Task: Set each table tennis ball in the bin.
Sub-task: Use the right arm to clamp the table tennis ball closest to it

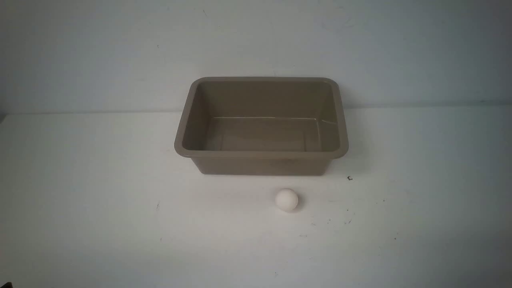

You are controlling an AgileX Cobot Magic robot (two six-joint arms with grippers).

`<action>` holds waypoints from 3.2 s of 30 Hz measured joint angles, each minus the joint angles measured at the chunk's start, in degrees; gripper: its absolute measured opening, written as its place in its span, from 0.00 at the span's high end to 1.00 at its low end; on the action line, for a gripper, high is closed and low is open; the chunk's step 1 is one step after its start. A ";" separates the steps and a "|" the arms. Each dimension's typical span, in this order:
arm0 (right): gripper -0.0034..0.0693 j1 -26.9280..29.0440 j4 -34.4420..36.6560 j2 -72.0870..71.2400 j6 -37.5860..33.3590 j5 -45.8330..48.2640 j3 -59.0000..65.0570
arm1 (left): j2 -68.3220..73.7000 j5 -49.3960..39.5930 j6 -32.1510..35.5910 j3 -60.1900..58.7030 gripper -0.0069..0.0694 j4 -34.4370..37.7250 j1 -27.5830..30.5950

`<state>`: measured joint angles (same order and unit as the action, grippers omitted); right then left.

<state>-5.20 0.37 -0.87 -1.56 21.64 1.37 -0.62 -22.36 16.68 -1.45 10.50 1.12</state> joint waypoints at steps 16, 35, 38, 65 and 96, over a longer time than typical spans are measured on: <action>0.49 0.00 0.00 0.00 -0.06 0.00 0.00 | 0.00 0.00 0.00 0.00 0.38 0.00 0.00; 0.49 0.00 -0.88 0.00 -2.83 0.00 0.00 | 0.00 0.00 0.00 0.00 0.38 0.00 0.00; 0.49 0.00 -0.95 0.00 -2.95 0.00 0.00 | 0.00 0.00 0.00 0.00 0.38 0.00 0.00; 0.49 0.00 38.65 0.00 7.88 -42.40 0.27 | 0.00 0.00 0.00 0.00 0.38 0.00 0.00; 0.69 0.00 5.61 5.28 15.23 -7.68 -28.40 | 0.00 0.00 0.00 0.00 0.38 0.00 0.00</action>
<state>-5.20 5.98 4.41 13.68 13.96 -27.02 -0.62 -22.36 16.68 -1.45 10.50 1.12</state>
